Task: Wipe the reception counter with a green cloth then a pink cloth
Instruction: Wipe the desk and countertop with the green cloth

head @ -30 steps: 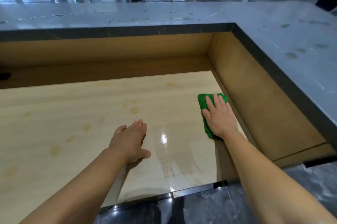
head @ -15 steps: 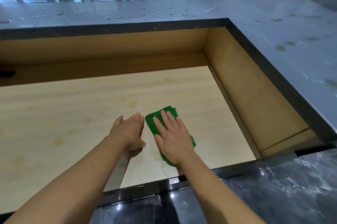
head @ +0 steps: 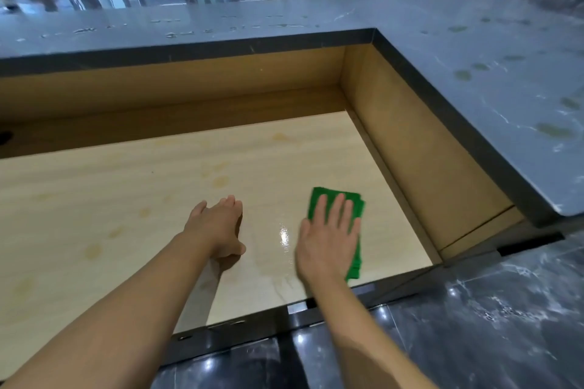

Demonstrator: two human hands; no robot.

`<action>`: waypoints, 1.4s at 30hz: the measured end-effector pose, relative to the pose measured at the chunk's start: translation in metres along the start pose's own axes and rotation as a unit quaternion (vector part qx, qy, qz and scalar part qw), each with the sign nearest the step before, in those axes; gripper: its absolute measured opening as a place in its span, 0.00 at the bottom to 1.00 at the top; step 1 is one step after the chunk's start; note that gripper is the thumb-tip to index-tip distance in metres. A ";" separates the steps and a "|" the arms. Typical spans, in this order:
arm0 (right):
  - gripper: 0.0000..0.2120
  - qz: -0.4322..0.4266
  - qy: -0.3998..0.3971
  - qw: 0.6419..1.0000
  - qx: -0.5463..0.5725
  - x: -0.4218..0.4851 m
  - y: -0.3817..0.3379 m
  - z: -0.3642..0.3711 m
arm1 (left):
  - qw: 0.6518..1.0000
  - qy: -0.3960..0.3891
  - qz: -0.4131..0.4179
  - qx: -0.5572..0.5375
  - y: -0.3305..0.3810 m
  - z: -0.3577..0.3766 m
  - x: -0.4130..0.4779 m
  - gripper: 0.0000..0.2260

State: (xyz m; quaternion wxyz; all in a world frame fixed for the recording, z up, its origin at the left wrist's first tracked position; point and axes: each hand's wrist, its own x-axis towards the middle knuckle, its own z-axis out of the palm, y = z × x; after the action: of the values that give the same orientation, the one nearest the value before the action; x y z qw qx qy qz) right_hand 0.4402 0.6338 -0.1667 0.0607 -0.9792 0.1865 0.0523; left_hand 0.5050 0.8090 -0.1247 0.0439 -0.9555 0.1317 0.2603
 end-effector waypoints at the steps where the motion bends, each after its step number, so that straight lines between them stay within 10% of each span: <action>1: 0.29 -0.030 -0.006 1.000 0.004 -0.010 -0.019 0.005 | 1.000 0.001 -0.001 0.000 0.001 0.000 -0.001 0.40; 9: 0.28 -0.330 -0.044 0.942 -0.031 0.008 0.019 -0.005 | 1.000 -0.005 -0.006 0.012 0.002 -0.003 -0.001 0.41; 15: 0.29 -0.170 -0.018 0.984 -0.051 0.067 0.092 -0.020 | 1.000 0.022 0.004 0.013 0.001 -0.002 -0.001 0.38; 22: 0.29 0.015 0.003 1.000 0.007 0.063 -0.012 -0.006 | 0.999 0.038 0.020 0.009 -0.004 0.002 0.005 0.37; 32: 0.35 -0.373 -0.052 0.925 -0.052 0.085 -0.025 -0.011 | 0.999 0.035 0.006 0.030 0.000 -0.001 0.010 0.33; 42: 0.27 -0.086 -0.007 0.996 -0.018 0.127 0.031 -0.019 | 0.999 0.031 0.008 0.021 -0.003 0.000 0.009 0.35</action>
State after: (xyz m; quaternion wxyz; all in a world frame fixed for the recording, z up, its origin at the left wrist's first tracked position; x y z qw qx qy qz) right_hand 0.5478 0.5574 -0.1664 0.0485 -0.9922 0.0999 0.0569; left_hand 0.5134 0.8095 -0.1288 0.0574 -0.9608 0.1462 0.2286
